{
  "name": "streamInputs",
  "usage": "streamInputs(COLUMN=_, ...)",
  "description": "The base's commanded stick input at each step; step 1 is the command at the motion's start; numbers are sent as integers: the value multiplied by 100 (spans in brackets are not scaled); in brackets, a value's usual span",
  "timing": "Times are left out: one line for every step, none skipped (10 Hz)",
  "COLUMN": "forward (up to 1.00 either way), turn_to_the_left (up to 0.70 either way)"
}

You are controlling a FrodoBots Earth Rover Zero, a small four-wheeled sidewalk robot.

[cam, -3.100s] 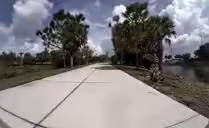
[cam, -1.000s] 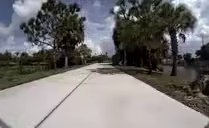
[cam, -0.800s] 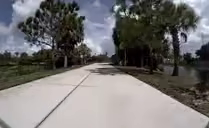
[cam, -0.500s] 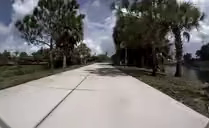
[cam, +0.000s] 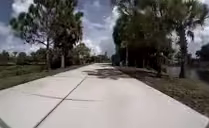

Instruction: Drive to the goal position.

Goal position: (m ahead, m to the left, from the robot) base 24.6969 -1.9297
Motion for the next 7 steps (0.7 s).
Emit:
streamInputs(forward=85, turn_to_the_left=0)
streamInputs(forward=85, turn_to_the_left=0)
streamInputs(forward=85, turn_to_the_left=0)
streamInputs(forward=85, turn_to_the_left=0)
streamInputs(forward=85, turn_to_the_left=0)
streamInputs(forward=85, turn_to_the_left=0)
streamInputs(forward=85, turn_to_the_left=0)
